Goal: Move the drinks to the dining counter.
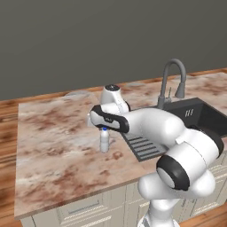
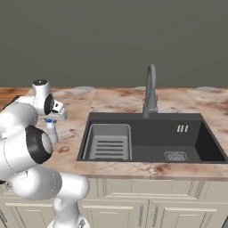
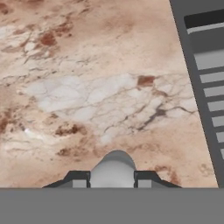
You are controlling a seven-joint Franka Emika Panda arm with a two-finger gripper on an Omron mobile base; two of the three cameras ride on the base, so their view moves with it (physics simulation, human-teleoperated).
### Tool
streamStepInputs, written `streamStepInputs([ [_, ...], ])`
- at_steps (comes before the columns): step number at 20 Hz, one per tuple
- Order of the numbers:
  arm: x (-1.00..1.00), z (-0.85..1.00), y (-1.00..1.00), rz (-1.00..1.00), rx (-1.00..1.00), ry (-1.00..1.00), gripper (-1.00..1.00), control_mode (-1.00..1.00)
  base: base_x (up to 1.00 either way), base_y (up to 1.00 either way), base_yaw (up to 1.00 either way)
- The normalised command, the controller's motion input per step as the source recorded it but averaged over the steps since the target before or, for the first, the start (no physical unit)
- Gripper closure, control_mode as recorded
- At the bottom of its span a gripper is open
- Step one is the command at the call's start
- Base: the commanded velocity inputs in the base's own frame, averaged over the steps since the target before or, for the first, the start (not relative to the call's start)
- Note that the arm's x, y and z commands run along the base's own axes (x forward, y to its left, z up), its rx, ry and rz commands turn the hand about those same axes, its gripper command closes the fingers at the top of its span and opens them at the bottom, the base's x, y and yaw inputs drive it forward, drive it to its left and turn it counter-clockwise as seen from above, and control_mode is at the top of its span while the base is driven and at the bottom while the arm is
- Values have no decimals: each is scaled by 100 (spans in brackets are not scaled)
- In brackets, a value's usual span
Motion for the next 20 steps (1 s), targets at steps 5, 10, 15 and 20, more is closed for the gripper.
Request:
streamStepInputs([
  [5, 1, -14, 0, 0, 0, 0, 100, -100, 0, 0, 0],
  [10, 0, -15, 0, 0, 0, 0, 100, -100, 0, 0, 0],
  [15, 0, -16, 0, 0, 0, 0, 100, -100, 0, 0, 0],
  [20, 0, -20, 0, 0, 0, -1, 100, -100, 0, 0, 0],
])
